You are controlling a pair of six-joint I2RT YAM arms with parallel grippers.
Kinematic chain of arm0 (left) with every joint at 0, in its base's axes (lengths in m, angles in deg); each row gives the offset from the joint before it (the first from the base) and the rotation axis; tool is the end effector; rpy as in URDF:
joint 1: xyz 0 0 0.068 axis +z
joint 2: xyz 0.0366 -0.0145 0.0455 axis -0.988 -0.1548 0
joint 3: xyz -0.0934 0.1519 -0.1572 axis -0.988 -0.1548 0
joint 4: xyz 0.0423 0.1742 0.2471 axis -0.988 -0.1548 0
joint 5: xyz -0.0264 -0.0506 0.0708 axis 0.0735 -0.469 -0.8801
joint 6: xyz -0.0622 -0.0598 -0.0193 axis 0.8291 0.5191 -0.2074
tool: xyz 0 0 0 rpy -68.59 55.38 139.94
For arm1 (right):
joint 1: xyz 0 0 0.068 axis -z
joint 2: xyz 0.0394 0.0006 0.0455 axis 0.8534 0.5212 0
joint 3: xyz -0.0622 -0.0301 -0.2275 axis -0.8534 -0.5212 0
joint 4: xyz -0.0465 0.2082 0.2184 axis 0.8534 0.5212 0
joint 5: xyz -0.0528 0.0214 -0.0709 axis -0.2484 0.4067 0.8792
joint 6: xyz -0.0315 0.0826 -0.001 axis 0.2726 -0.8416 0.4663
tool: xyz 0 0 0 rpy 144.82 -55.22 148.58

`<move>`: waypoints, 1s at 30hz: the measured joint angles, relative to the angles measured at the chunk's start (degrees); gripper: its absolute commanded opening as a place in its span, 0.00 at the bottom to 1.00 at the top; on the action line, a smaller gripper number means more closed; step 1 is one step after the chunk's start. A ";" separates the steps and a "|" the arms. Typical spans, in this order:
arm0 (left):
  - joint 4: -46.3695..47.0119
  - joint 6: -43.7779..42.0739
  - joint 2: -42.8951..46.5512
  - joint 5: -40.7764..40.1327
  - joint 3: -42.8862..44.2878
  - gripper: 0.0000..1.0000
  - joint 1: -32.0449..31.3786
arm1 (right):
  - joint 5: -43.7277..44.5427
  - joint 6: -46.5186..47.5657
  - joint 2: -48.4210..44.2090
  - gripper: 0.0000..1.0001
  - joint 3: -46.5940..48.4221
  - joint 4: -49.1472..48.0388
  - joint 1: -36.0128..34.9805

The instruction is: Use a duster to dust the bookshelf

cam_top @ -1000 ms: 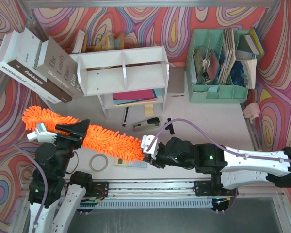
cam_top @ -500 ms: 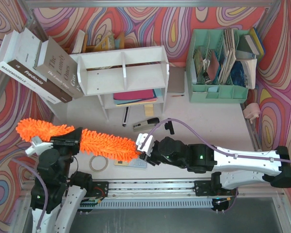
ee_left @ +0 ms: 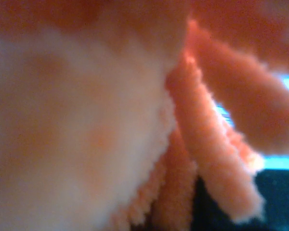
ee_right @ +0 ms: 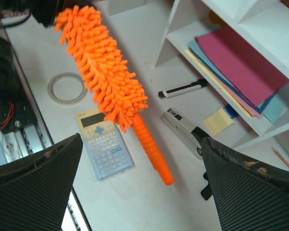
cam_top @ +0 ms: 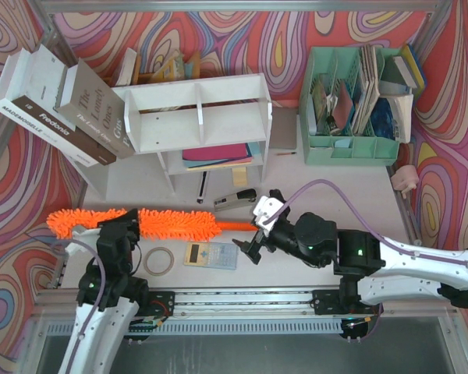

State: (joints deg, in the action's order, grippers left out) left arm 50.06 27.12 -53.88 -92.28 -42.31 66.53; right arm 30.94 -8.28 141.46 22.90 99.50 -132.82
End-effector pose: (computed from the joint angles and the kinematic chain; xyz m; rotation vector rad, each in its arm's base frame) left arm 0.1990 -0.0133 0.2480 -1.3747 1.3293 -0.7505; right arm 0.1110 0.2992 0.3438 -0.9508 1.4853 0.5710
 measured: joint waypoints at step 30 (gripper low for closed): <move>29.40 1.46 -34.67 4.81 -8.87 0.05 2.56 | 27.54 -15.43 -3.21 0.99 -7.37 -10.43 0.00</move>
State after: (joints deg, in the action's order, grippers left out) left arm 79.46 28.58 -88.54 -87.47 -51.18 69.09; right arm 58.48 -23.71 138.25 15.53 89.07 -132.82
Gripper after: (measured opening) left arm 0.295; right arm 0.987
